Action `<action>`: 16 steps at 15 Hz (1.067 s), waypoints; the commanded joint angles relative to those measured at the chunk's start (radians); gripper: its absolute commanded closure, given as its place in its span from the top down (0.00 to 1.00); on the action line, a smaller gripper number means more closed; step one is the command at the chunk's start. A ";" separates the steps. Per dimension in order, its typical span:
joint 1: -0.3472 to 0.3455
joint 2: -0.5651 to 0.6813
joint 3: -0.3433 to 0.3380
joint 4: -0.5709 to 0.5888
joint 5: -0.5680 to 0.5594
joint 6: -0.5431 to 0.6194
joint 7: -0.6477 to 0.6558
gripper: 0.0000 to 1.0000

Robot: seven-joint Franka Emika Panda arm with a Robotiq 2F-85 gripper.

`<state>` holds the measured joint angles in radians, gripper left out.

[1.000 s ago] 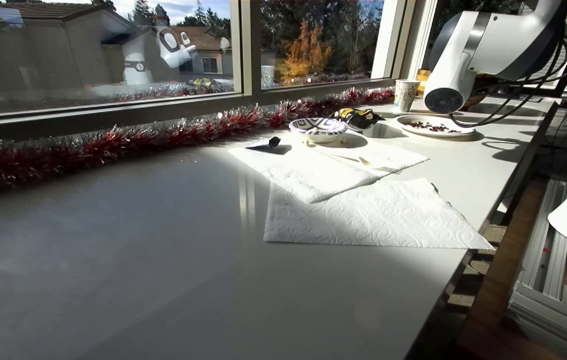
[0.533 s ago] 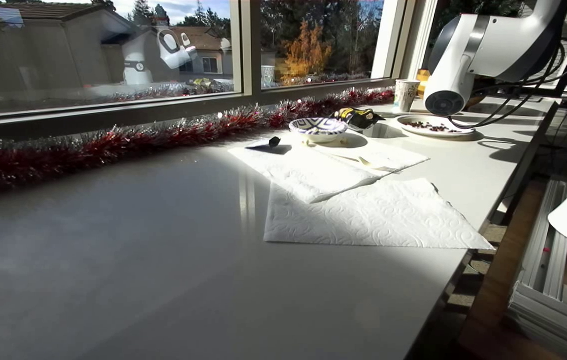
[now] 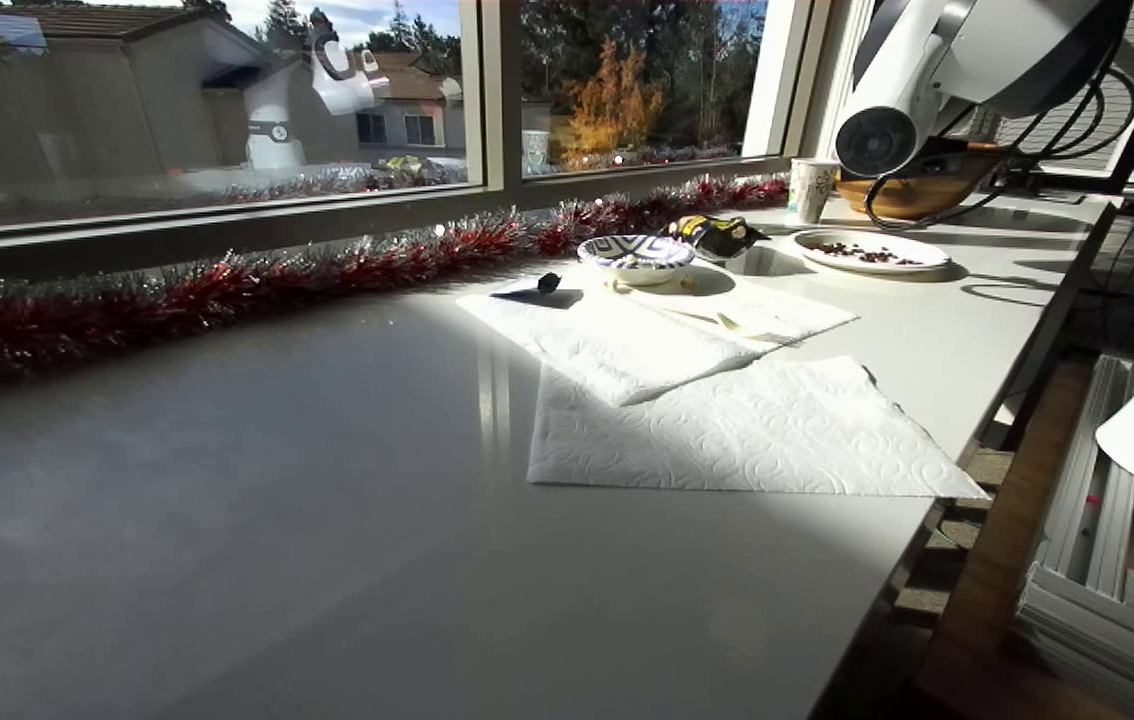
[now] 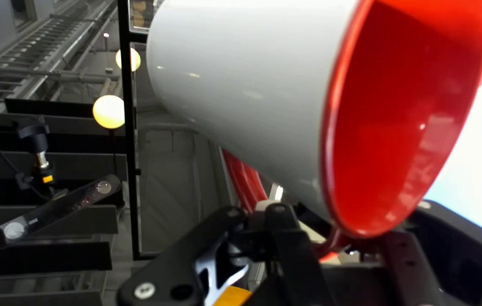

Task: Pour out the beans from the cup

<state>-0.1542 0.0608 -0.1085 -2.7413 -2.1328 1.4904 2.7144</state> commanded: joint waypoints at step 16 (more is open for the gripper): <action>0.012 -0.527 -0.186 -0.004 0.228 0.857 -0.072 0.02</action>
<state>-0.1511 -0.3915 -0.2570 -2.7419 -1.9355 2.2396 2.6895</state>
